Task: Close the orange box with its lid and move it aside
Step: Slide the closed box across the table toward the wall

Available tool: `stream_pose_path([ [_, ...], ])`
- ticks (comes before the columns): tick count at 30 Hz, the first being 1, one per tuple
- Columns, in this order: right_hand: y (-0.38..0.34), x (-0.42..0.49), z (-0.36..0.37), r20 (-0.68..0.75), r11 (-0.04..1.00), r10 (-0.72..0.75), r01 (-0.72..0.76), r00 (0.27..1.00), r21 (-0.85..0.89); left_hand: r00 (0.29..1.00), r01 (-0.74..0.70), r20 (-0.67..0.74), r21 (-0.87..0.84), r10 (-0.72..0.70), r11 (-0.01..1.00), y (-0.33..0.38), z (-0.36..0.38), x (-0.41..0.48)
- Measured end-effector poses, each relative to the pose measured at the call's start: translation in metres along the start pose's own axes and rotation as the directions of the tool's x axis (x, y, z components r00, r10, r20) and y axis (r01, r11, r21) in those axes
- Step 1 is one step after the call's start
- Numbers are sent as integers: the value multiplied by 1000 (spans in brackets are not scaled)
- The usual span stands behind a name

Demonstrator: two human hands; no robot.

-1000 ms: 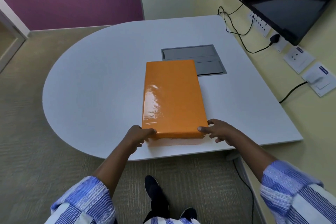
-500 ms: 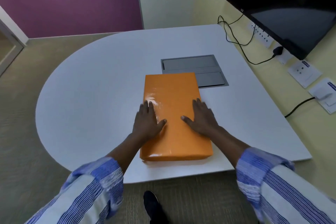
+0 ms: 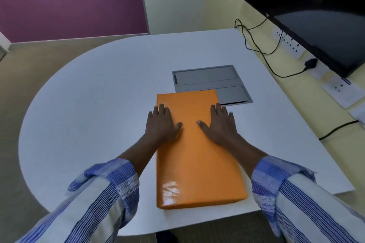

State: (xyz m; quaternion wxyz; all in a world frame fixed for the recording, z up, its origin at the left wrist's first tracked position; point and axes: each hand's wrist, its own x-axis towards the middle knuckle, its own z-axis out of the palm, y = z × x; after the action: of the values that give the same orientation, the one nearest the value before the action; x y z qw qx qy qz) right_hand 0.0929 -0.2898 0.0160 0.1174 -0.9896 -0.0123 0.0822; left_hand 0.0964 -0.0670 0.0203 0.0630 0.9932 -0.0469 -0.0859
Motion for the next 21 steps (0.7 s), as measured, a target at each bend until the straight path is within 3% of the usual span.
stream_pose_path([
  [3,4,5,8,56,999,27,-29,998,32,997,0,70,-113,8,994,-15,23,0],
  [6,7,5,17,61,999,26,-28,998,47,1000,-13,25,-189,18,982,-20,42,0],
  [8,8,5,11,68,985,22,-34,997,172,999,-43,-9,-278,42,960,-24,45,2],
  [10,12,1,2,60,911,62,-81,996,404,997,-73,-58,-485,51,871,-32,43,-1],
  [12,20,-8,-3,61,774,217,-210,974,597,997,21,-32,-723,-64,690,-37,43,-10],
  [14,30,-22,-1,190,586,360,-380,913,716,971,219,157,-888,-182,404,-38,45,-24],
  [16,41,-35,7,389,366,349,-506,853,781,944,325,323,-945,-69,19,-38,54,-37],
  [18,46,-43,11,493,278,286,-564,821,777,914,405,394,-872,94,-276,-35,60,-47],
  [19,47,-44,12,512,275,264,-573,817,772,899,436,415,-827,137,-355,-33,60,-49],
  [21,47,-41,9,524,284,221,-568,822,772,881,469,452,-790,143,-395,-29,61,-49],
])
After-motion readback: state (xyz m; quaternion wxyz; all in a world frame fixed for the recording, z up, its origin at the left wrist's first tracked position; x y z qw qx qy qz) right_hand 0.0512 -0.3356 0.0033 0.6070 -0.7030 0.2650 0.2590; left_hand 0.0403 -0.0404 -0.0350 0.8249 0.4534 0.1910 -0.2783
